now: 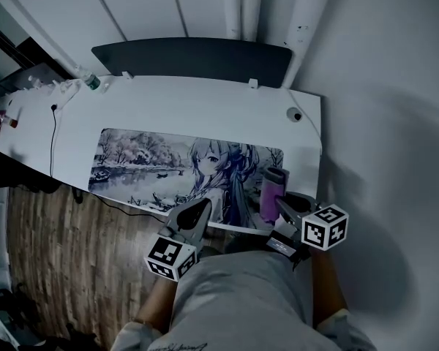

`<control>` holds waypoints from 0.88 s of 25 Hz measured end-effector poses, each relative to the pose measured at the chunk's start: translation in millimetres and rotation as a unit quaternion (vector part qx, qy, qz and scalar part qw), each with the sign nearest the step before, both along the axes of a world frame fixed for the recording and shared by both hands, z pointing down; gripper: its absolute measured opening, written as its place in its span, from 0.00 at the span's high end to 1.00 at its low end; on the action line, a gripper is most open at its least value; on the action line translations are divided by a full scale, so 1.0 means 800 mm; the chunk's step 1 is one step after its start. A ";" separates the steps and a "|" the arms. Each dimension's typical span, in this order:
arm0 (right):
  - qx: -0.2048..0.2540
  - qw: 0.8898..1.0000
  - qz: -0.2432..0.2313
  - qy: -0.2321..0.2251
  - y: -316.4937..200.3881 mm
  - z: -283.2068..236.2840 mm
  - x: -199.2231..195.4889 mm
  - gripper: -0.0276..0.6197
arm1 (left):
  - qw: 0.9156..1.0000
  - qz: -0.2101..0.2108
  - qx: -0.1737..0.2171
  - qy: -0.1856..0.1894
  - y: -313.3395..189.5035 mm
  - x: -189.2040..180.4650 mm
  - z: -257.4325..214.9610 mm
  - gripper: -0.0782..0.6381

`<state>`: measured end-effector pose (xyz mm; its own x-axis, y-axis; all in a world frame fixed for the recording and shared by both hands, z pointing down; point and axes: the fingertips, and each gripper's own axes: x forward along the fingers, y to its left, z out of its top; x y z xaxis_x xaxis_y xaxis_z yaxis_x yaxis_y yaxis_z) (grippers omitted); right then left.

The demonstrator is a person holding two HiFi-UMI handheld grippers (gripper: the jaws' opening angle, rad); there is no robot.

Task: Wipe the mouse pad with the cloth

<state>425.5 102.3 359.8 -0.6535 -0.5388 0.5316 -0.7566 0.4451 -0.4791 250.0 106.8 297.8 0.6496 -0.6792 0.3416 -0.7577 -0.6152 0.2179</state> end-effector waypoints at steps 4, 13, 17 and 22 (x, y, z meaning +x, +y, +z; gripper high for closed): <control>-0.014 1.000 0.006 0.002 -0.009 0.013 0.014 0.85 | 1.000 0.000 -0.005 -0.008 -0.007 0.004 0.004 0.87; -0.040 0.998 0.049 0.029 -0.037 0.036 0.048 0.85 | 1.000 0.016 -0.021 -0.004 -0.037 0.001 0.021 0.87; -0.055 0.994 0.079 0.047 -0.055 0.049 0.066 0.85 | 0.999 0.034 -0.028 -0.004 -0.065 -0.006 0.030 0.87; -0.082 0.988 0.114 0.066 -0.082 0.074 0.076 0.85 | 0.998 0.056 -0.032 -0.012 -0.103 -0.037 0.034 0.87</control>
